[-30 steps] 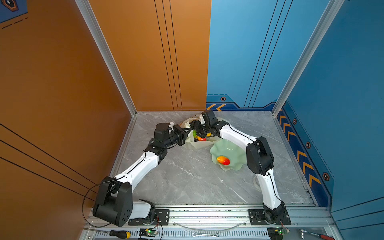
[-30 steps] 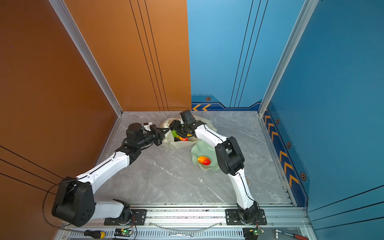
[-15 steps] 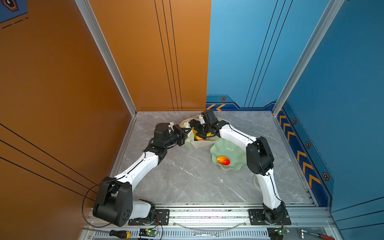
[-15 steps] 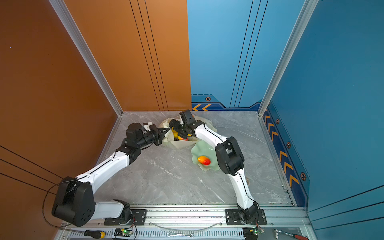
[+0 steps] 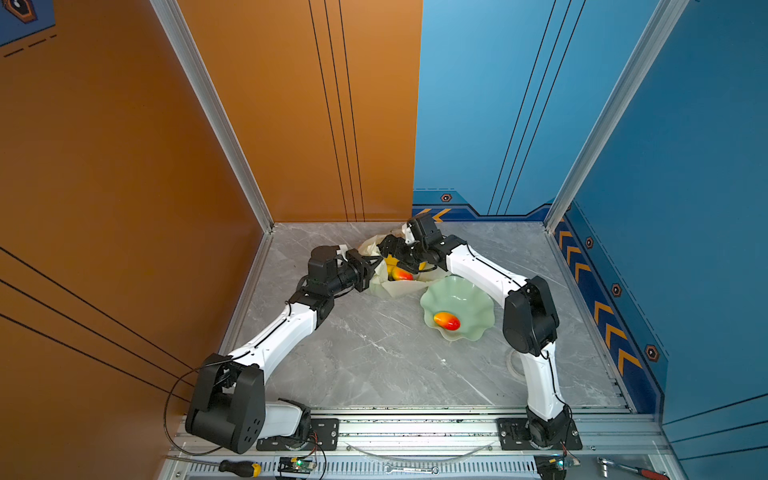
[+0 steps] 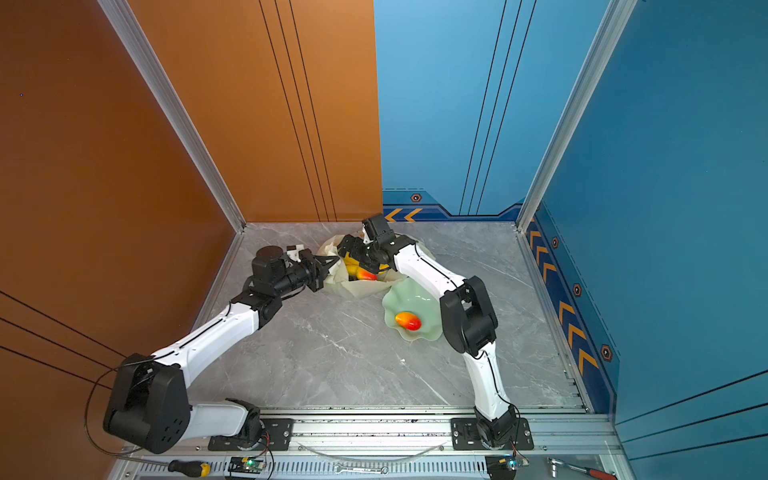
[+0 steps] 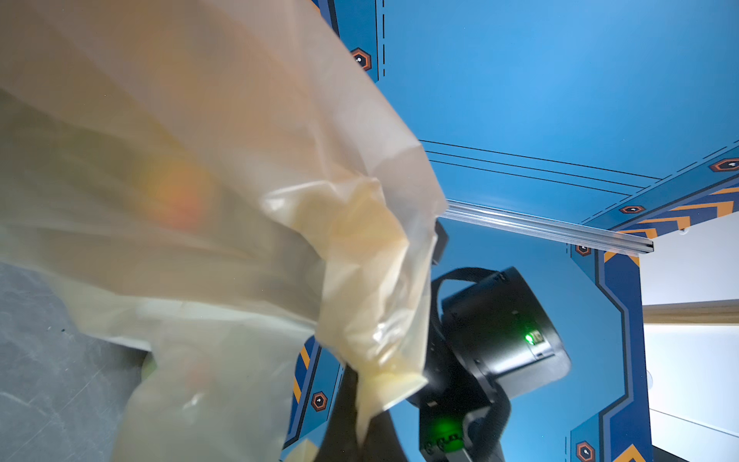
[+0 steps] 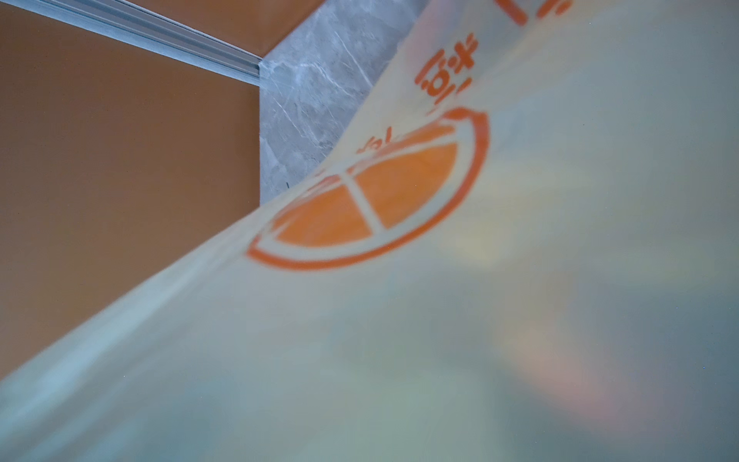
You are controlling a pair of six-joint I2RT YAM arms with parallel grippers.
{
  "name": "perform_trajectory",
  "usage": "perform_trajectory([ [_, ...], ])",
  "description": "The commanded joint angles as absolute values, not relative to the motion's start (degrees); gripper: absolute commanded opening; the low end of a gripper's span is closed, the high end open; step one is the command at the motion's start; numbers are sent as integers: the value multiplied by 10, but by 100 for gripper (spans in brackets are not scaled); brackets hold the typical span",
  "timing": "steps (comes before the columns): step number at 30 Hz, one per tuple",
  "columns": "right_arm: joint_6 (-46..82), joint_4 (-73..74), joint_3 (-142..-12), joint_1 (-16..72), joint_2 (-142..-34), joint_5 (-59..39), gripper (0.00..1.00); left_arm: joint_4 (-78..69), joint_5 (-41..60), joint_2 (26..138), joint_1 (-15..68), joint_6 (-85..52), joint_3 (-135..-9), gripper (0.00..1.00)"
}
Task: Place the fruits into the plastic bag
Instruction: 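Raise the right gripper out of the bag and move it over the mango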
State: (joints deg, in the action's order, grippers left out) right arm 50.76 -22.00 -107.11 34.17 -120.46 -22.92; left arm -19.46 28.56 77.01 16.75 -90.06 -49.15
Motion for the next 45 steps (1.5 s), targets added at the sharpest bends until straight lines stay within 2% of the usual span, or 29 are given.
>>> perform_trajectory([
  [1, 482, -240, -1053, 336, -1154, -207, 100, -187, 293, 756, 161, -893, -484, 0],
  [7, 421, -273, -1007, 333, -1095, -136, 100, -188, 294, 756, 159, -892, -484, 0],
  [11, 340, -282, -951, 340, -1019, -21, 100, -188, 296, 757, 159, -892, -484, 0],
  [14, 327, -271, -890, 336, -951, 44, 100, -187, 298, 758, 158, -890, -484, 0],
  [16, 341, -269, -851, 322, -915, 45, 100, -188, 300, 758, 158, -890, -484, 0],
  [21, 382, -272, -746, 261, -827, -46, 100, -189, 304, 759, 157, -889, -483, 0],
  [29, 385, -423, -668, 206, -755, -114, 100, -189, 310, 758, 156, -886, -472, 0],
  [37, 316, -498, -664, 234, -806, -144, 100, -189, 311, 756, 160, -884, -466, 0],
  [45, 253, -511, -701, 282, -893, -116, 100, -188, 312, 751, 158, -887, -462, 0],
])
